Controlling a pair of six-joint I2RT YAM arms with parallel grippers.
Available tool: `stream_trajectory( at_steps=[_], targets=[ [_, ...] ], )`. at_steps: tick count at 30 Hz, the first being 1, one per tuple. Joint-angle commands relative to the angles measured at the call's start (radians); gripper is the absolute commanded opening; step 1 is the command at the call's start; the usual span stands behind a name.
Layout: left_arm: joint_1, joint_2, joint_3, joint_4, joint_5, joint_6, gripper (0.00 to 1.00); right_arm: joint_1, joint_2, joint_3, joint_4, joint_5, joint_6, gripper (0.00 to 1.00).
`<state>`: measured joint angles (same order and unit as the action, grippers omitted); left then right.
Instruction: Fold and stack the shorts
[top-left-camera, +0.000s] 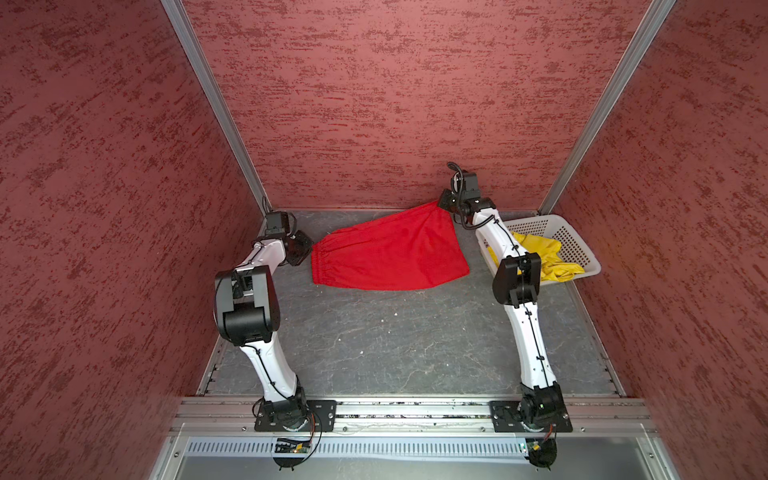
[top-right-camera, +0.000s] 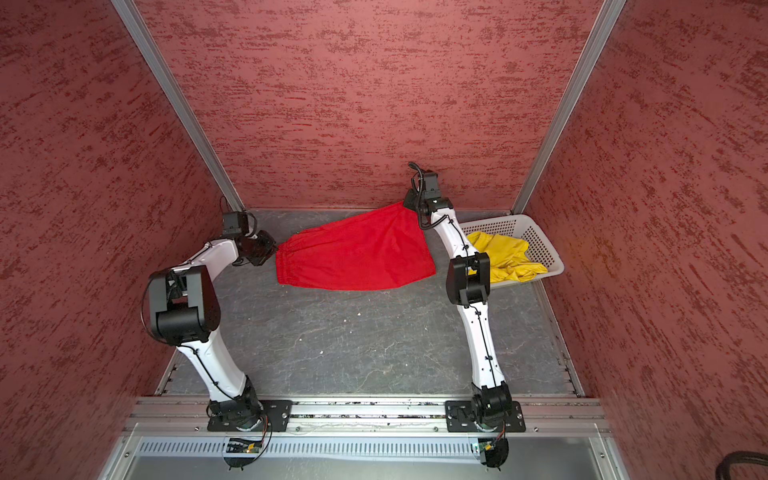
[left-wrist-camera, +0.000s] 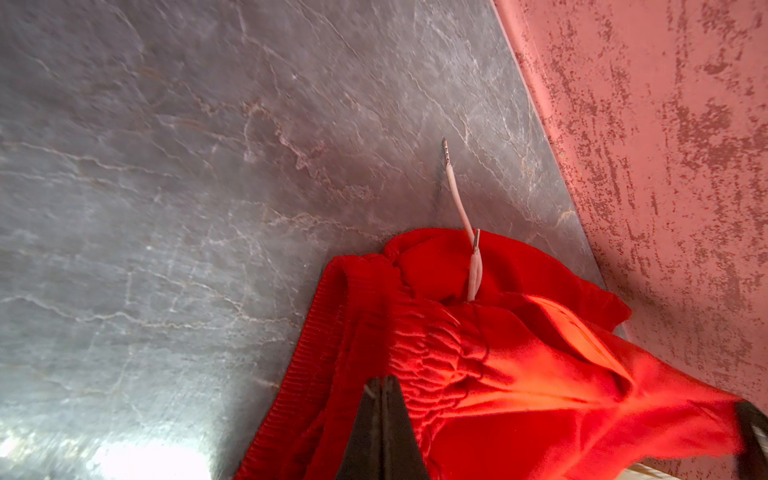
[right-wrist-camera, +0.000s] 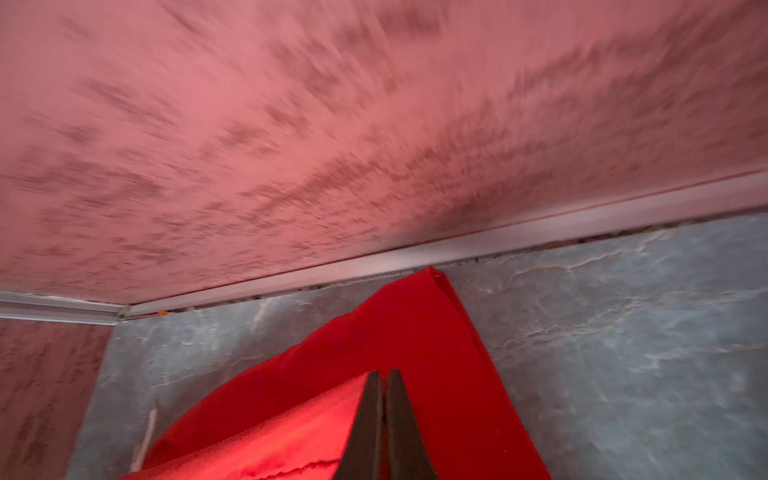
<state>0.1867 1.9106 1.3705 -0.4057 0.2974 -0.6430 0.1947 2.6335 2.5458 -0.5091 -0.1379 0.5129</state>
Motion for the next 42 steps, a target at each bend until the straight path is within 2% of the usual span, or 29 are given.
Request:
stream_trajectory(
  at_steps=[1, 4, 8, 9, 11, 12, 13, 14, 18, 20, 22, 23, 24, 26, 29, 30, 34, 40, 42],
  targets=[
    [0.012, 0.048, 0.001, 0.017, -0.011, -0.009, 0.0, -0.005, 0.073, 0.024, 0.08, -0.031, 0.045, 0.01],
    [0.013, 0.062, 0.005, 0.018, -0.018, -0.005, 0.0, -0.002, 0.118, 0.025, 0.157, -0.061, 0.077, 0.01],
    [0.012, 0.068, 0.01, 0.015, -0.029, 0.003, 0.0, 0.007, 0.138, 0.019, 0.187, -0.033, 0.076, 0.03],
    [0.013, 0.07, 0.009, 0.014, -0.029, 0.003, 0.0, 0.009, 0.139, 0.012, 0.196, -0.031, 0.075, 0.12],
    [0.013, 0.074, 0.008, 0.014, -0.029, 0.008, 0.0, 0.012, 0.143, 0.003, 0.205, -0.035, 0.081, 0.45],
    [0.011, 0.076, 0.005, 0.013, -0.029, 0.009, 0.0, 0.014, 0.139, -0.001, 0.2, -0.029, 0.082, 0.55],
    [0.013, 0.078, 0.001, 0.012, -0.029, 0.01, 0.02, 0.017, 0.135, -0.005, 0.195, -0.019, 0.079, 0.59],
    [0.013, 0.078, -0.003, 0.013, -0.029, 0.012, 0.08, 0.02, 0.127, -0.013, 0.193, -0.01, 0.073, 0.6],
    [0.023, 0.063, -0.028, 0.015, -0.02, 0.014, 0.2, 0.026, 0.052, -0.069, 0.21, 0.01, 0.046, 0.62],
    [0.03, 0.041, -0.047, 0.019, -0.019, 0.015, 0.23, 0.034, -0.007, -0.116, 0.212, 0.027, 0.025, 0.62],
    [0.039, 0.013, -0.067, 0.017, -0.017, 0.019, 0.41, 0.05, -0.094, -0.193, 0.21, 0.071, -0.008, 0.63],
    [0.043, -0.005, -0.078, 0.016, -0.014, 0.021, 0.56, 0.066, -0.148, -0.251, 0.213, 0.105, -0.031, 0.64],
    [0.045, -0.026, -0.096, 0.019, -0.015, 0.022, 0.63, 0.084, -0.201, -0.322, 0.221, 0.141, -0.058, 0.65],
    [0.046, -0.064, -0.121, 0.023, -0.015, 0.018, 0.69, 0.13, -0.313, -0.456, 0.237, 0.237, -0.103, 0.7],
    [0.042, -0.12, -0.163, 0.028, -0.034, 0.004, 0.91, 0.174, -0.457, -0.655, 0.292, 0.298, -0.101, 0.73],
    [0.037, -0.13, -0.179, 0.034, -0.034, 0.003, 0.98, 0.187, -0.499, -0.725, 0.317, 0.291, -0.086, 0.73],
    [0.021, -0.12, -0.229, 0.085, 0.015, -0.018, 0.99, 0.252, -0.537, -0.857, 0.353, 0.243, -0.062, 0.65],
    [-0.021, -0.095, -0.292, 0.176, 0.051, -0.045, 1.0, 0.356, -0.442, -0.844, 0.339, 0.097, -0.068, 0.2],
    [-0.031, -0.08, -0.303, 0.209, 0.071, -0.062, 0.99, 0.379, -0.407, -0.825, 0.326, 0.067, -0.06, 0.15]
  ],
)
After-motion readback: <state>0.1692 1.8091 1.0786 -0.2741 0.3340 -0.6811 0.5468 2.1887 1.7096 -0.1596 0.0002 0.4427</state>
